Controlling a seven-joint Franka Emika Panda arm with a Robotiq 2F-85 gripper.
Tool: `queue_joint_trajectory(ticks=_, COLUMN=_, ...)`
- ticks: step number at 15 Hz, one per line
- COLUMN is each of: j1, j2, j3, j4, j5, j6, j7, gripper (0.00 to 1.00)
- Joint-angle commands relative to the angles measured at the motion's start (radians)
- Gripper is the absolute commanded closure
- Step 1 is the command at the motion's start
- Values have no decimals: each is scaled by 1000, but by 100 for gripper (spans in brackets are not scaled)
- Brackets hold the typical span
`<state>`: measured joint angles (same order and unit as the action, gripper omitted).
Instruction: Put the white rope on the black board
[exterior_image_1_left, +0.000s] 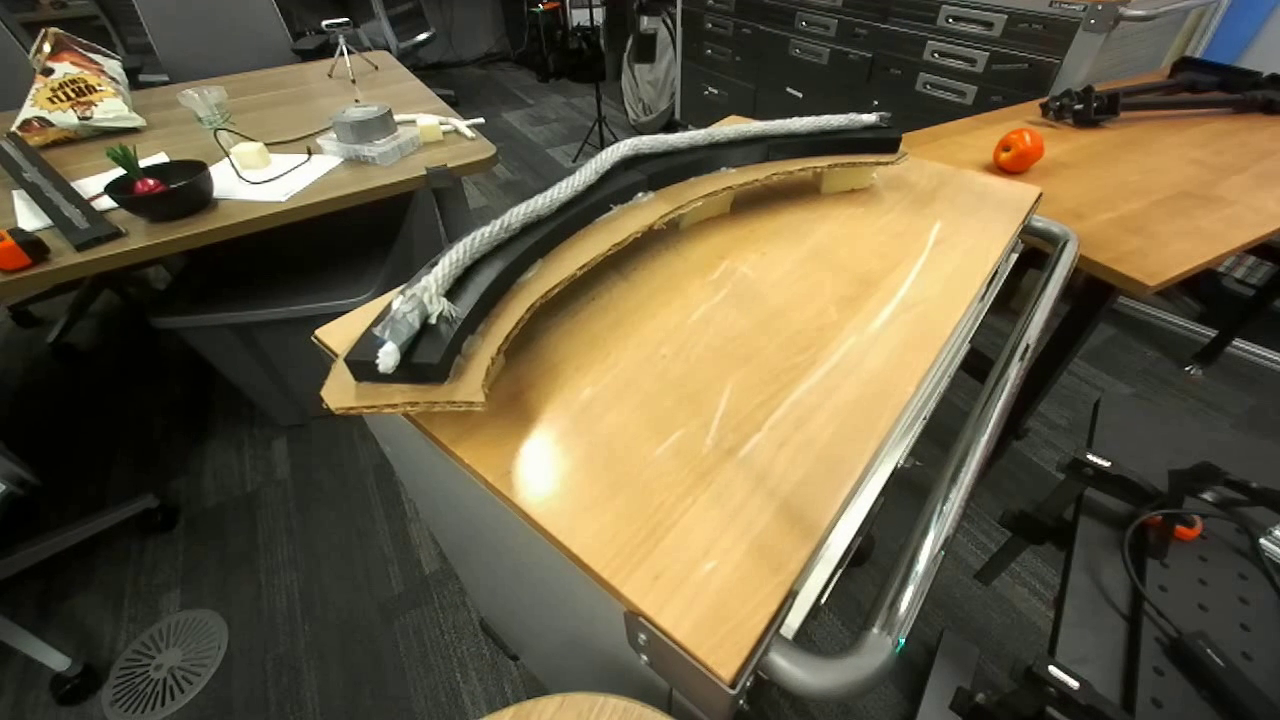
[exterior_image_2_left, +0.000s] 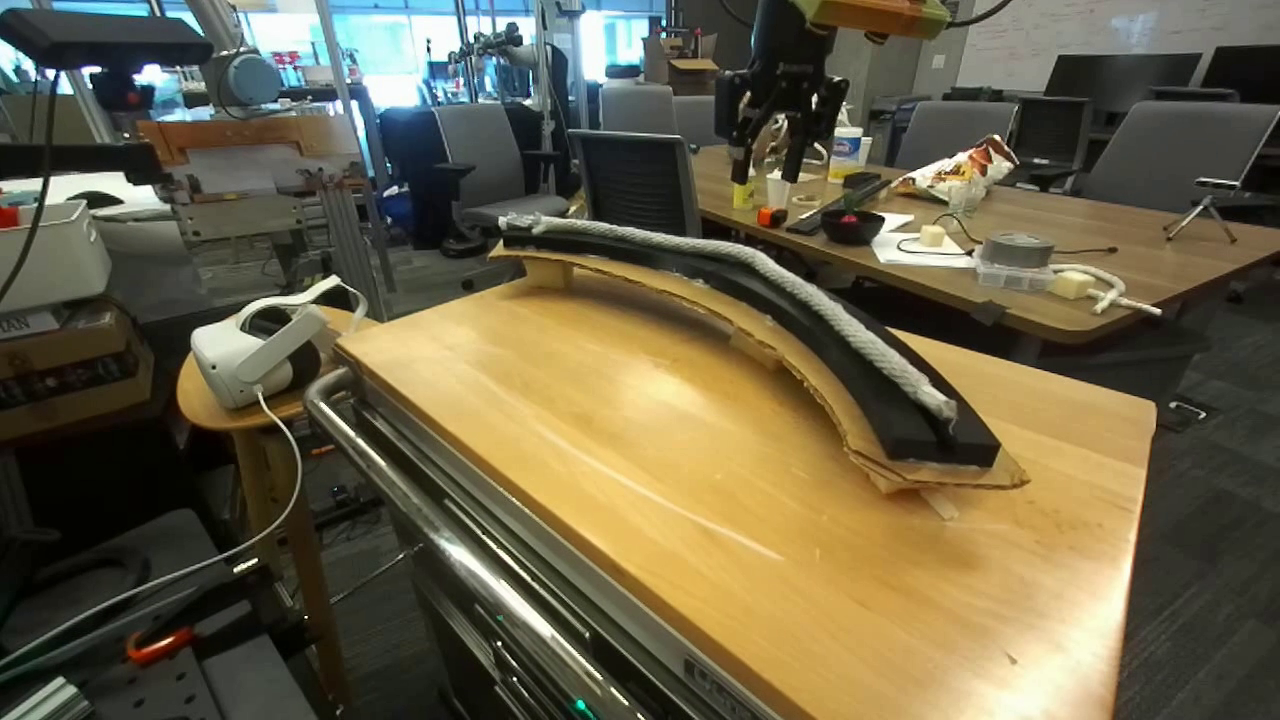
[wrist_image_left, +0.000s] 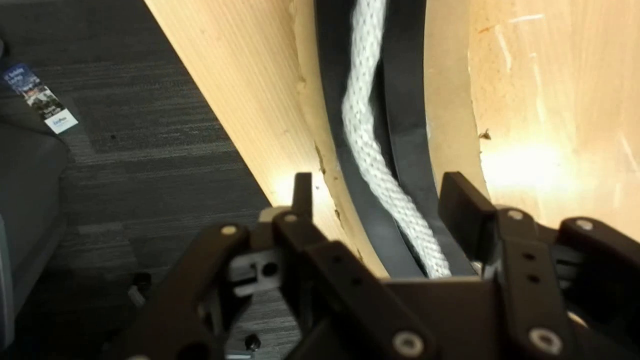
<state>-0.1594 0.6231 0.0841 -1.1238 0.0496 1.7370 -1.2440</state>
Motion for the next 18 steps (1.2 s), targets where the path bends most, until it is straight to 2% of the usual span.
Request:
queue_joint_trajectory(ticks=1, j1=16, j2=32, j3=11, j4=35, j5=11, j6=-2, j7=-41, gripper=66)
queue_joint_trajectory(ticks=4, j1=34, j2=66, j3=4, j4=56, j5=-8, j6=-8, j7=-44, gripper=88)
queue_joint_trajectory(ticks=6, j1=41, j2=79, j3=2, j4=59, j5=-15, j6=-5, j7=-47, gripper=100)
queue_joint_trajectory(ticks=18, j1=41, j2=138, j3=1, j4=81, j5=-25, j6=38, j7=-43, gripper=100)
